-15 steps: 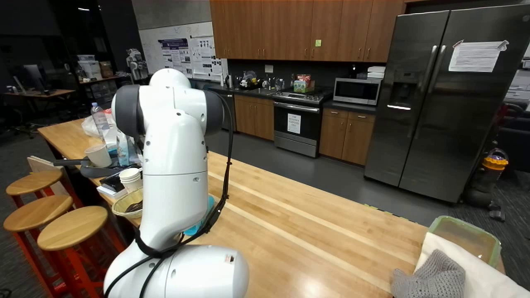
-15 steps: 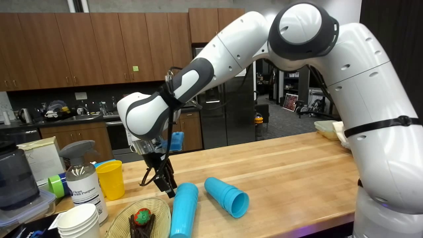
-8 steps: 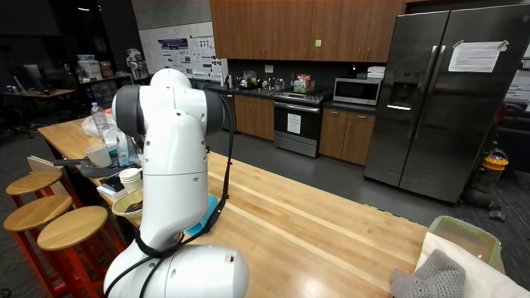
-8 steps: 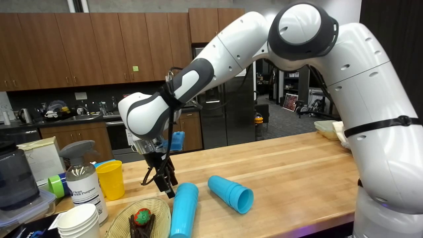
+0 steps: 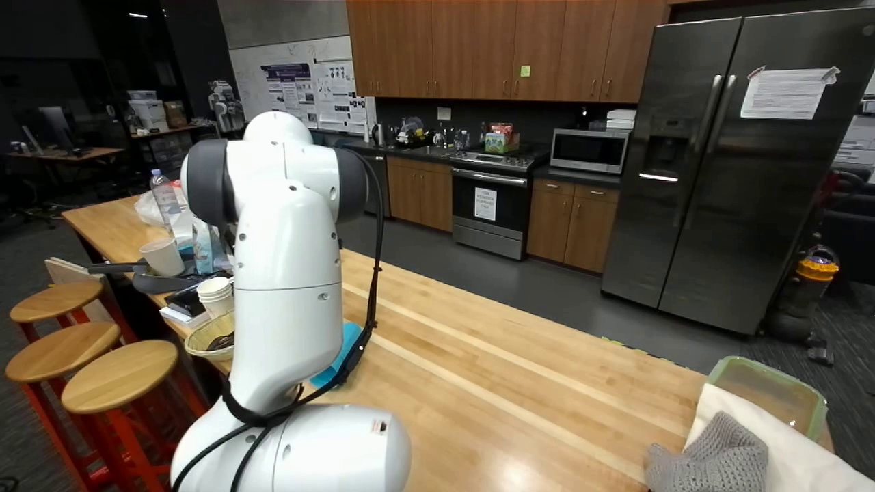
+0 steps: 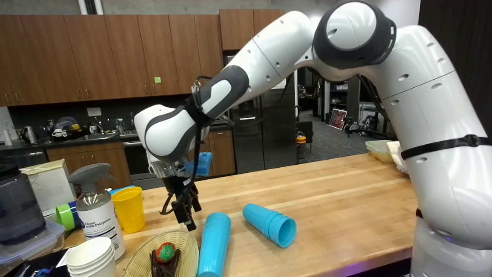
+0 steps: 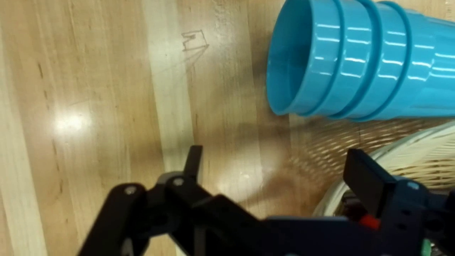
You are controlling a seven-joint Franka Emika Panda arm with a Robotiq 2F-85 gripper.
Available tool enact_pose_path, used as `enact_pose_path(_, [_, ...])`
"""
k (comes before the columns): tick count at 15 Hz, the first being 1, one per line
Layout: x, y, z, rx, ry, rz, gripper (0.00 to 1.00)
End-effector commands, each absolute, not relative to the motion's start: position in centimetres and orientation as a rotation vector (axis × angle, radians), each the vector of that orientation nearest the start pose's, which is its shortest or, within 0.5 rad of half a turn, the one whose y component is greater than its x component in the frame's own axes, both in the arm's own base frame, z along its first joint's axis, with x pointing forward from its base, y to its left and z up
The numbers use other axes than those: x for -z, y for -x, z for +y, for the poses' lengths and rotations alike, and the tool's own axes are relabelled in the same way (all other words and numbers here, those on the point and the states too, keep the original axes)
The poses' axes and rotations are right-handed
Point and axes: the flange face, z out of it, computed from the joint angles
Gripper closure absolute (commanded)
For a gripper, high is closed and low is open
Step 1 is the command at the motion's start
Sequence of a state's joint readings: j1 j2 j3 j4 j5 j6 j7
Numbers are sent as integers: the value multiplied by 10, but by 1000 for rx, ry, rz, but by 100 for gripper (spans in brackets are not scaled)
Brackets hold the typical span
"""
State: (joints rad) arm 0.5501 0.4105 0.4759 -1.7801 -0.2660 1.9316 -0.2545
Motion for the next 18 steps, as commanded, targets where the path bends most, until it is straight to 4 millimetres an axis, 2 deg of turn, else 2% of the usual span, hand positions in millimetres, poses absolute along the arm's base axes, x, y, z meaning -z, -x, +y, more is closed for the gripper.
enact_pose_path(1, [-342,-348,513,-253,2511,-2078,0])
enact_pose_path(6, [-345,-344,515,-239,2512,-2074,0])
enact_pose_path(10, [-338,-350,521,-256,2500,-2071,0])
enact_pose_path(15, [-331,-353,543,-187,2446,-2091,0])
enact_pose_path(18, [-323,-351,554,-205,2437,-2091,0])
